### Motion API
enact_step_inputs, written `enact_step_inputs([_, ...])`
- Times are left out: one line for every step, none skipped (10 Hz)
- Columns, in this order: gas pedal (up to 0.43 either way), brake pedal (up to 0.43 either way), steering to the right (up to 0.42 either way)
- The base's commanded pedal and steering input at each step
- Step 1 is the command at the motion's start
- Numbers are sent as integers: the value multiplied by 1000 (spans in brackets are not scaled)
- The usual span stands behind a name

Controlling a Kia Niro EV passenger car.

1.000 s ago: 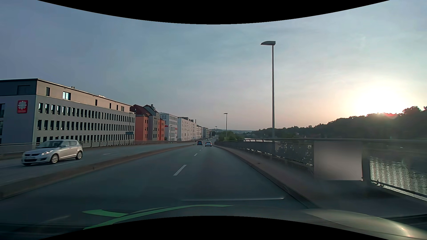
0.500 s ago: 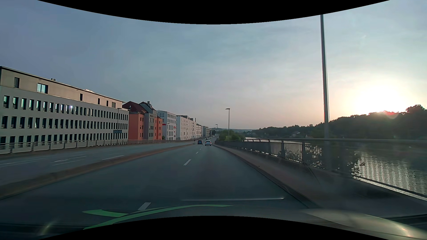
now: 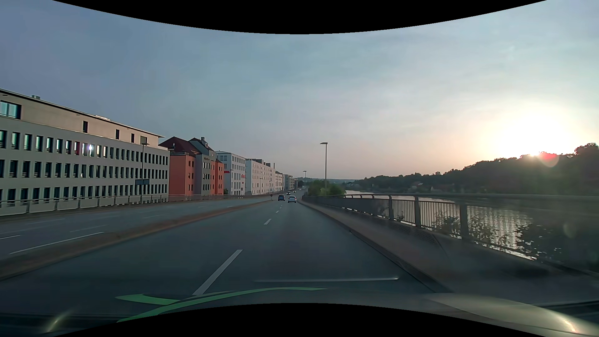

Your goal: Follow the waypoints while adhering to traffic rules and regulations

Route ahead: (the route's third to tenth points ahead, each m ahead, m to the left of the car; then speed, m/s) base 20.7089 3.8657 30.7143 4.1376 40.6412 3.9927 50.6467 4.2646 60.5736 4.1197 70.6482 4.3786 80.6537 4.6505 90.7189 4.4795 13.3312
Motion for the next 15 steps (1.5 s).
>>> enact_step_inputs([197, 0, -2])
enact_step_inputs([189, 0, -3])
enact_step_inputs([118, 0, -3])
enact_step_inputs([79, 0, -3])
enact_step_inputs([79, 0, -3])
enact_step_inputs([79, 0, -4])
enact_step_inputs([47, 0, -5])
enact_step_inputs([28, 0, -5])
enact_step_inputs([28, 0, -5])
enact_step_inputs([28, 0, -5])
enact_step_inputs([28, 0, -5])
enact_step_inputs([28, 0, -5])
enact_step_inputs([28, 0, -5])
enact_step_inputs([28, 0, -5])
enact_step_inputs([28, 0, -6])
